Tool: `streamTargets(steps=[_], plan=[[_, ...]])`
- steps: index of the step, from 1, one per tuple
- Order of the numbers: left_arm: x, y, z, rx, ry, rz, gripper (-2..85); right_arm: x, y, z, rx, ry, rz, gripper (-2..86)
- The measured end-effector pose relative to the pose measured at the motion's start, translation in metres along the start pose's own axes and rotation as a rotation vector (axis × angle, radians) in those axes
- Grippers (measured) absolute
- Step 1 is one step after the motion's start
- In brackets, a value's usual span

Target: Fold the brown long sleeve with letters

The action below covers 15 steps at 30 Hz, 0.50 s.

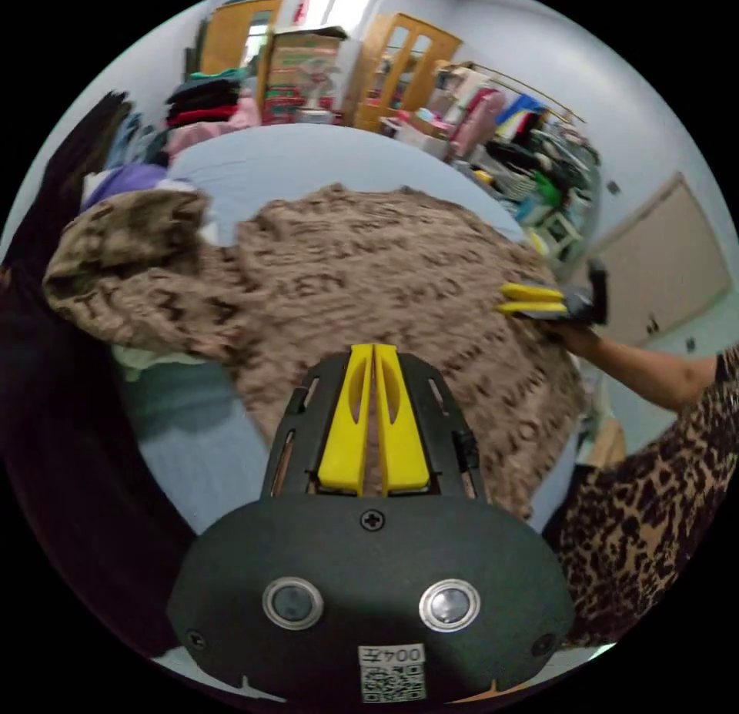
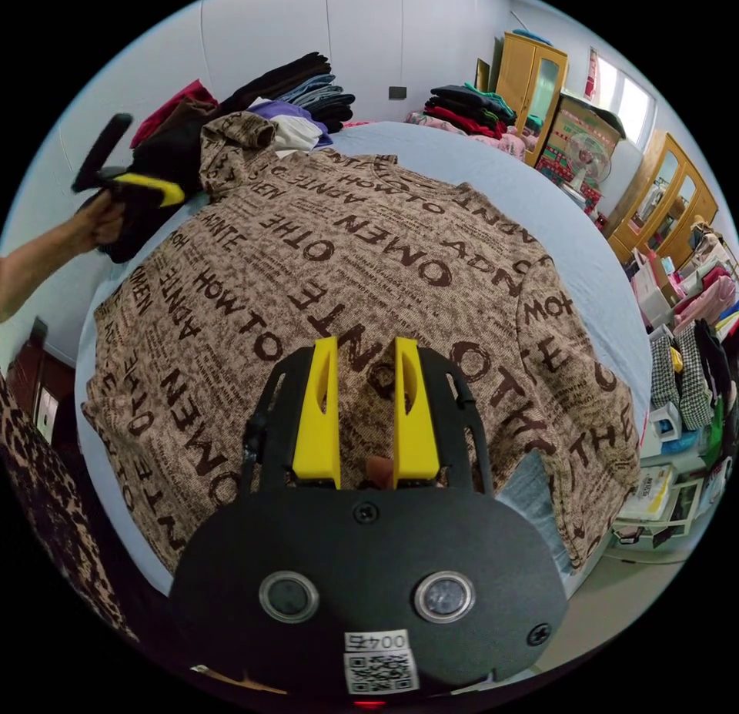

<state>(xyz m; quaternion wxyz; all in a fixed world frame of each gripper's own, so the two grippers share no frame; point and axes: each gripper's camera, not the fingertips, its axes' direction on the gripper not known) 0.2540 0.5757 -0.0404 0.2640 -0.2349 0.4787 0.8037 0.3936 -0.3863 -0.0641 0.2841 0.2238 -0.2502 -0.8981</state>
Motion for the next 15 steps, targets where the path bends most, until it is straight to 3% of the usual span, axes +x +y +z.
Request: streamTargets(steps=[7,11,15], plan=[[0.251,0.088,0.074,-0.200,0.369,0.461,4.8,-0.001,0.003,0.007,0.000,-0.004,0.002,11.1],[0.310,0.118,0.106,-0.277,0.319,0.524,8.0,-0.001,0.004,0.012,0.000,-0.007,0.004,11.1],[0.316,0.128,0.116,-0.286,0.239,0.524,2.6,-0.004,0.005,0.017,-0.002,0.003,-0.001,11.1]])
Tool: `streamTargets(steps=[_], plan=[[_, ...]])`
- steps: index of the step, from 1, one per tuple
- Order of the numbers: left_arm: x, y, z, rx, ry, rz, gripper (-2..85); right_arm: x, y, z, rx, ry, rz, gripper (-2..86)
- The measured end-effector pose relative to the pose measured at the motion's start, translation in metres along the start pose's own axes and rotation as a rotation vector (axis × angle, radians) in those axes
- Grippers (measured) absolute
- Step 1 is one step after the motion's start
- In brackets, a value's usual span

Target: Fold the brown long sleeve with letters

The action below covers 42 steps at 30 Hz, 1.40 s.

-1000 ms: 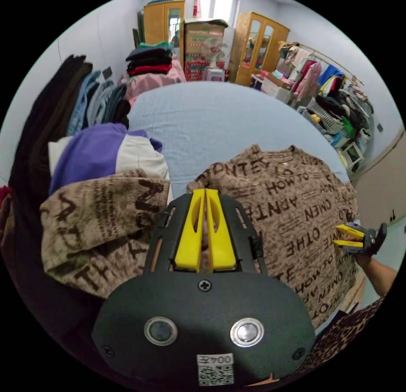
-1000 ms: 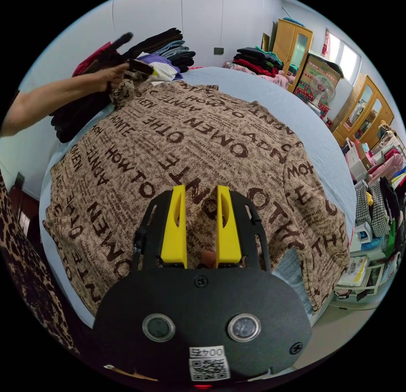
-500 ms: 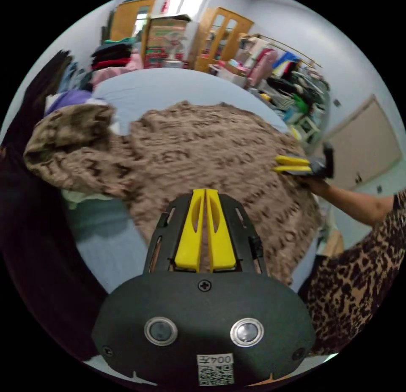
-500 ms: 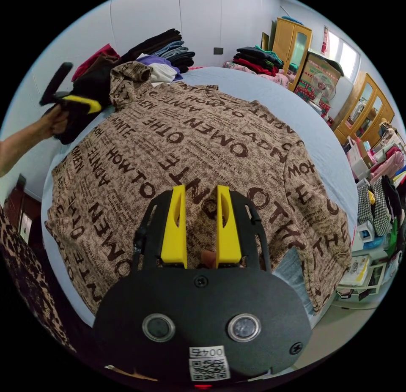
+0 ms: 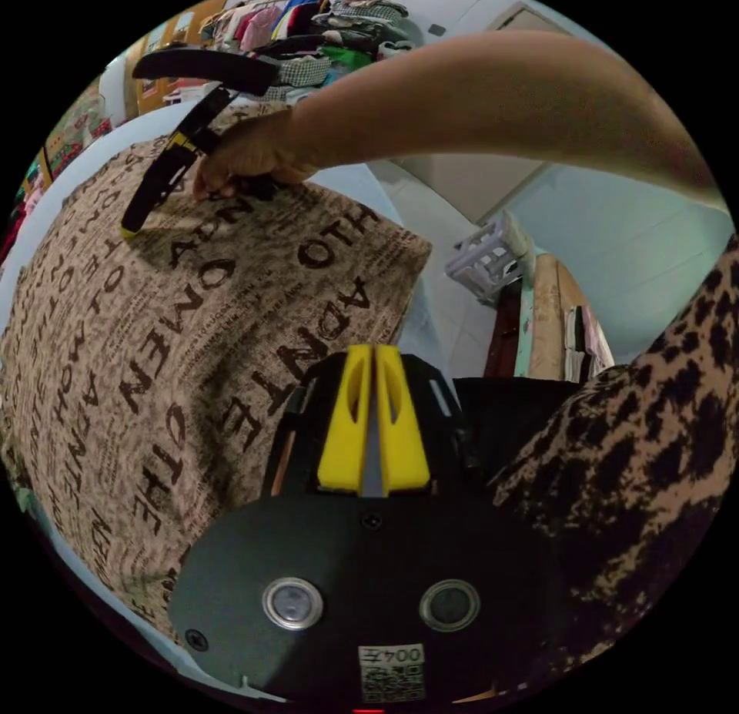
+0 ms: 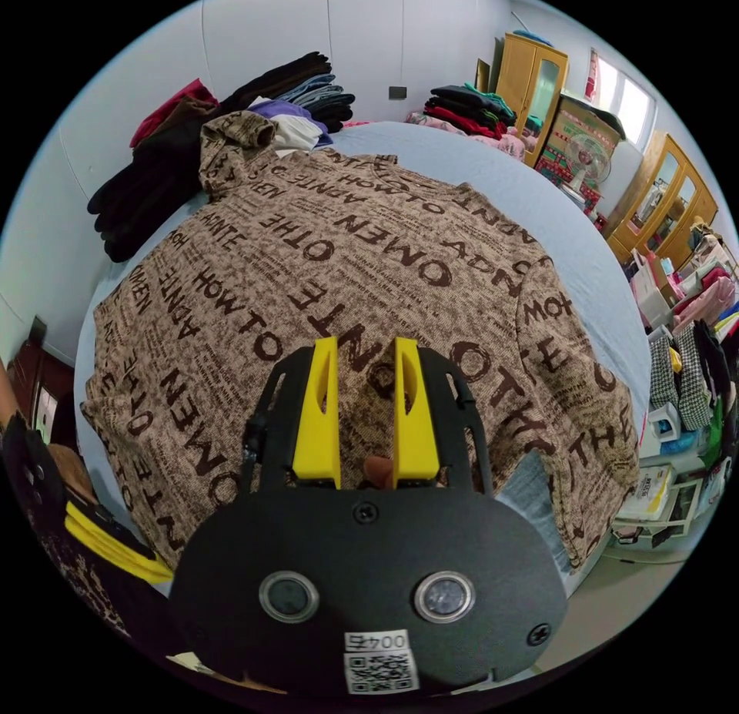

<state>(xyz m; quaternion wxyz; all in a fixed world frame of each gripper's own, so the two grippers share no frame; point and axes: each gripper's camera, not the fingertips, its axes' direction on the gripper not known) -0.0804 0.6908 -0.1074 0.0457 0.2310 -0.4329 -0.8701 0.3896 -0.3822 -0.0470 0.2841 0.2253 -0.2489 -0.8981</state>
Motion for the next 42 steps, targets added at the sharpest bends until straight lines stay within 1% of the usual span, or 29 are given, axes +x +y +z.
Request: streamTargets(steps=[1,4,5,10,12,13,15,17,18,20,21,23,25,29,33,36,38,39,41,42], plan=[[-0.002,0.002,0.006,-0.014,0.017,-0.027,1.8,0.000,0.000,0.001,0.000,-0.002,0.001,11.1],[-0.012,0.004,0.017,-0.032,0.187,-0.116,0.7,0.002,0.001,0.005,0.001,-0.016,0.007,11.1],[-0.015,0.005,0.017,-0.035,0.218,-0.128,0.4,0.002,0.001,0.006,0.000,-0.017,0.007,11.1],[-0.020,0.032,-0.015,0.018,0.270,-0.131,0.2,-0.003,0.002,0.014,-0.003,0.009,-0.004,11.1],[-0.026,0.054,-0.041,0.070,0.262,-0.162,0.2,-0.005,0.002,0.016,-0.003,0.022,-0.010,11.1],[-0.033,0.073,-0.061,0.108,0.225,-0.202,0.3,-0.005,0.001,0.018,-0.007,0.025,-0.013,11.1],[-0.051,0.109,-0.091,0.165,0.140,-0.301,0.3,-0.005,0.001,0.021,-0.006,0.024,-0.014,11.2],[-0.087,0.172,-0.124,0.230,-0.001,-0.537,0.4,-0.004,0.001,0.024,-0.005,0.028,-0.015,11.1],[-0.096,0.190,-0.131,0.246,-0.029,-0.600,0.5,-0.004,0.001,0.025,-0.005,0.029,-0.015,11.1],[-0.127,0.259,-0.154,0.292,-0.124,-0.844,0.9,-0.002,0.000,0.029,-0.007,0.027,-0.013,11.1],[-0.132,0.276,-0.159,0.309,-0.149,-0.905,1.1,-0.002,-0.001,0.030,-0.009,0.026,-0.011,11.1],[-0.142,0.335,-0.177,0.397,-0.177,-1.108,2.0,0.000,-0.001,0.034,-0.007,0.029,0.002,11.2],[-0.144,0.362,-0.184,0.419,-0.184,-1.172,3.3,0.002,-0.002,0.036,-0.010,0.029,0.017,11.2],[-0.141,0.384,-0.194,0.368,-0.287,-1.162,8.1,0.009,-0.006,0.042,-0.017,0.003,0.020,11.4],[-0.148,0.397,-0.194,0.360,-0.285,-1.163,12.2,0.020,-0.012,0.047,-0.033,-0.030,0.058,11.8],[-0.154,0.414,-0.191,0.382,-0.213,-1.172,13.7,0.046,-0.020,0.039,-0.127,-0.202,0.121,11.5],[-0.156,0.423,-0.189,0.381,-0.163,-1.153,13.7,0.071,0.003,0.006,-0.104,-0.293,0.207,12.2],[-0.156,0.425,-0.189,0.382,-0.157,-1.147,13.6,0.077,0.014,-0.004,-0.093,-0.307,0.239,12.5],[-0.156,0.433,-0.191,0.402,-0.141,-1.145,13.2,0.100,0.074,-0.042,-0.048,-0.380,0.419,13.4],[-0.157,0.436,-0.192,0.410,-0.133,-1.150,13.0,0.104,0.092,-0.049,-0.044,-0.398,0.467,13.6]])
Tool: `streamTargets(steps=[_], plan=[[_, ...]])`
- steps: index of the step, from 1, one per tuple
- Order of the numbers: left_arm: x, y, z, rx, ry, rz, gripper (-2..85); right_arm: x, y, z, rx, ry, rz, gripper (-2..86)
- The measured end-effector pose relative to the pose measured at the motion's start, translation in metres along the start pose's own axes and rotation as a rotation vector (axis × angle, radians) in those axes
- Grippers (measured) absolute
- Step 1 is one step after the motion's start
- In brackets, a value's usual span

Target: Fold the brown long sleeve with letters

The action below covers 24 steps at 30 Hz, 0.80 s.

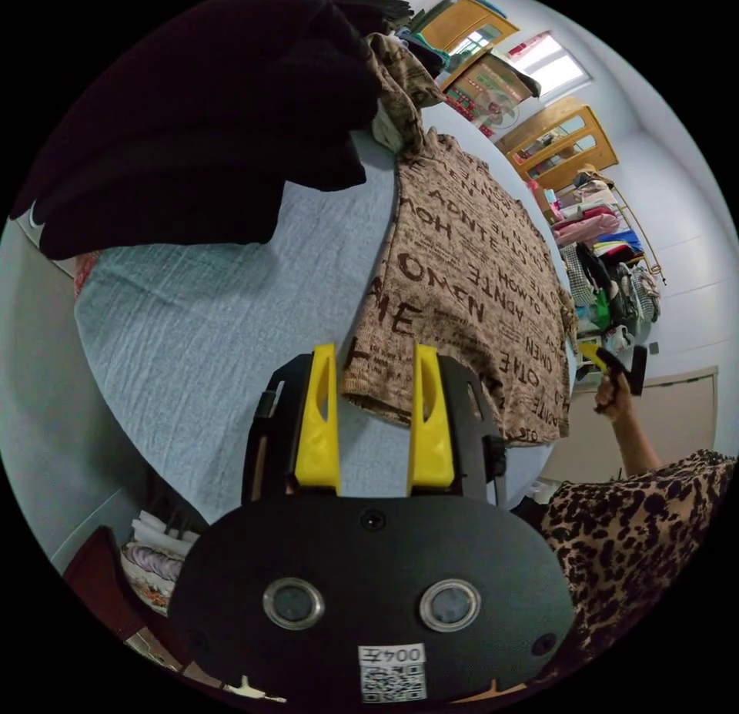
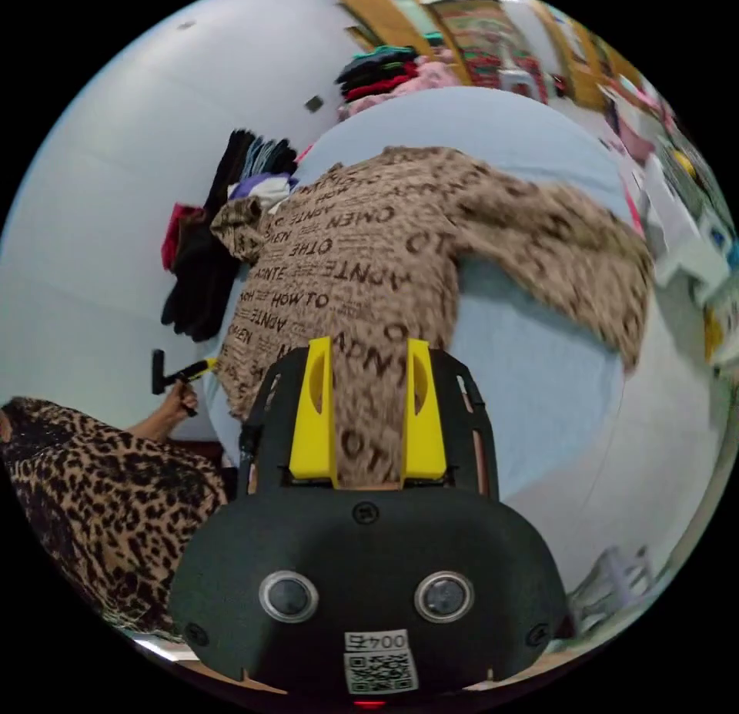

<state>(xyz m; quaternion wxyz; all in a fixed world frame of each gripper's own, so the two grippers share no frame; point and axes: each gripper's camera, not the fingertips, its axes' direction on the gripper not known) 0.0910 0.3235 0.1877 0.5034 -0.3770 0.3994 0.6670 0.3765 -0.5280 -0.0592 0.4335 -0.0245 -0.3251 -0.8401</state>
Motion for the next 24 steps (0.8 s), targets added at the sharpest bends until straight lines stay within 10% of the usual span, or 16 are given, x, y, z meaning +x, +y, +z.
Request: streamTargets(steps=[8,24], plan=[[-0.016,0.001,-0.004,-0.017,0.048,-0.011,8.1,0.027,0.153,0.004,0.031,-0.045,0.372,16.0],[-0.010,0.004,0.000,-0.083,-0.033,0.082,5.7,0.004,0.119,-0.003,-0.165,0.275,0.349,19.4]])
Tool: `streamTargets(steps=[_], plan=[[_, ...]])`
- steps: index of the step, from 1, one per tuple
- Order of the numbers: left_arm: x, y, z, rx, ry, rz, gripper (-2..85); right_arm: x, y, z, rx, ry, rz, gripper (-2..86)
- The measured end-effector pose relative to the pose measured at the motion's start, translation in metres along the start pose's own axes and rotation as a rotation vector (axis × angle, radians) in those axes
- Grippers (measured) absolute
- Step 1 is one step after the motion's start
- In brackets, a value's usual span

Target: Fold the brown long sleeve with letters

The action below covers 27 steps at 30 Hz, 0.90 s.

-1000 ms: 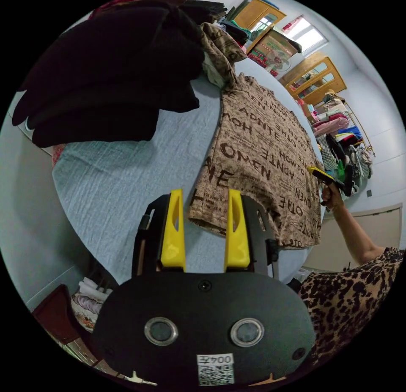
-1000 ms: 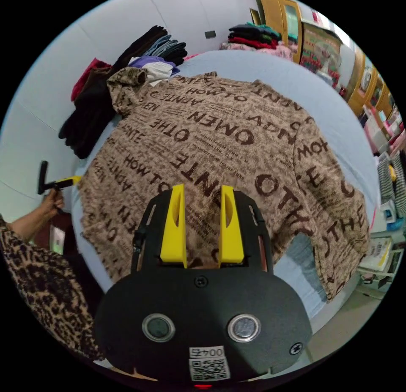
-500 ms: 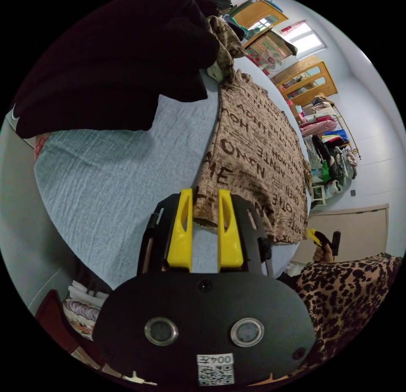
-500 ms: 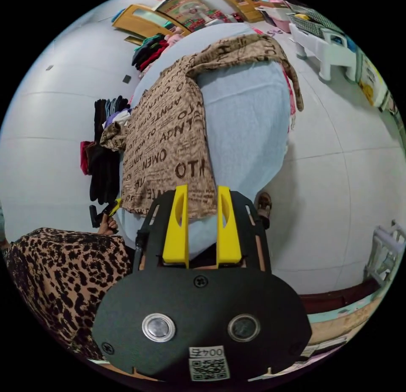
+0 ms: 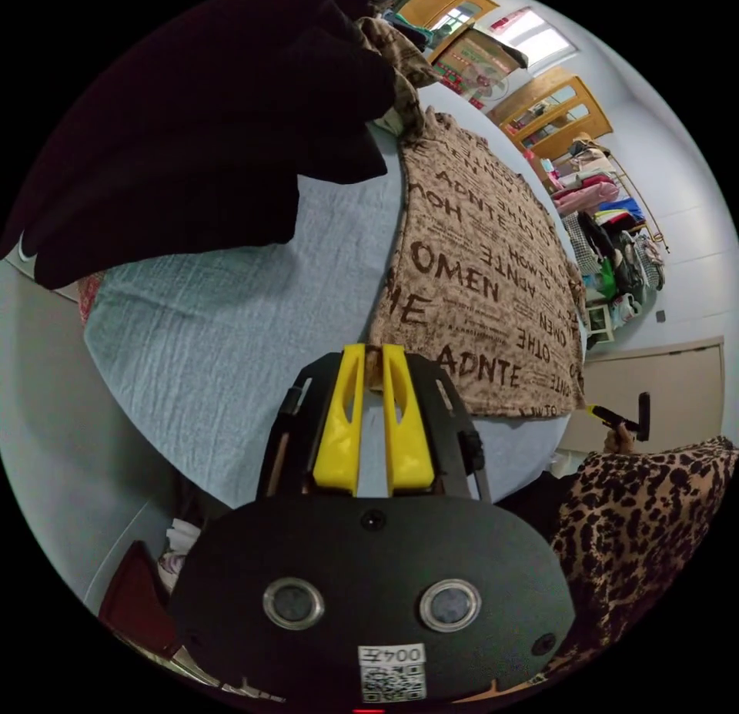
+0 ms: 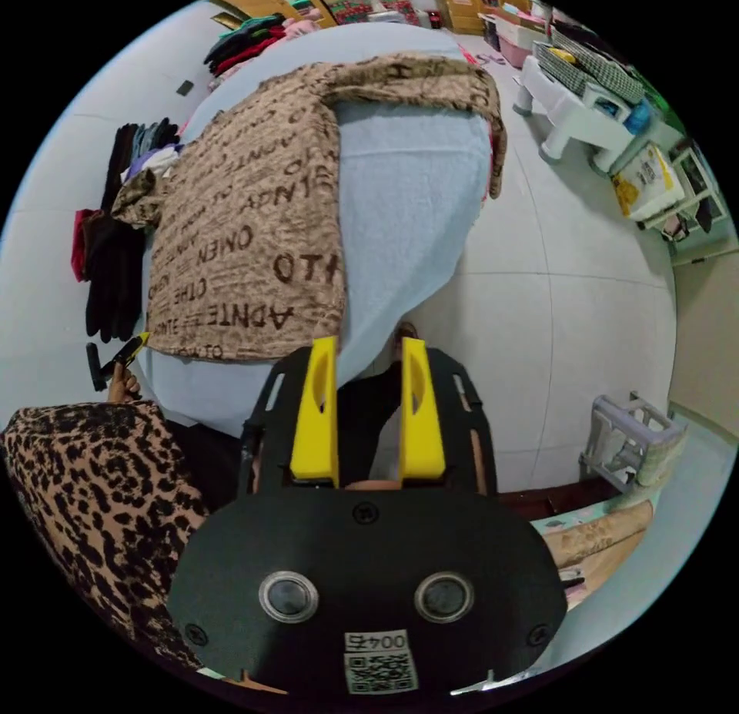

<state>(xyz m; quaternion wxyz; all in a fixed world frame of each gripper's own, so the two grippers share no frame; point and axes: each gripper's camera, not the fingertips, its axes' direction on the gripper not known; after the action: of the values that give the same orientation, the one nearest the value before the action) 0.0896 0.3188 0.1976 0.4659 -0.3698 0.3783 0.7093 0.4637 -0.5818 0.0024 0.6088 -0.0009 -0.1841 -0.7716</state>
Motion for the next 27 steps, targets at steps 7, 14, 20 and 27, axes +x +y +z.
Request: streamTargets(steps=[7,14,20,27], plan=[[0.060,0.000,-0.022,0.064,-0.151,0.160,10.1,-0.092,-0.073,-0.021,0.002,-0.003,-0.263,20.6],[0.176,-0.038,0.040,-0.065,-0.084,0.463,8.4,-0.127,-0.129,0.025,-0.159,0.124,-0.378,12.2],[0.229,-0.060,0.117,-0.247,-0.153,0.557,6.8,-0.049,-0.137,-0.020,-0.034,-0.219,-0.203,11.8],[0.247,-0.077,0.145,-0.300,-0.231,0.559,3.7,0.234,-0.108,-0.050,0.493,-1.054,0.597,21.6]])
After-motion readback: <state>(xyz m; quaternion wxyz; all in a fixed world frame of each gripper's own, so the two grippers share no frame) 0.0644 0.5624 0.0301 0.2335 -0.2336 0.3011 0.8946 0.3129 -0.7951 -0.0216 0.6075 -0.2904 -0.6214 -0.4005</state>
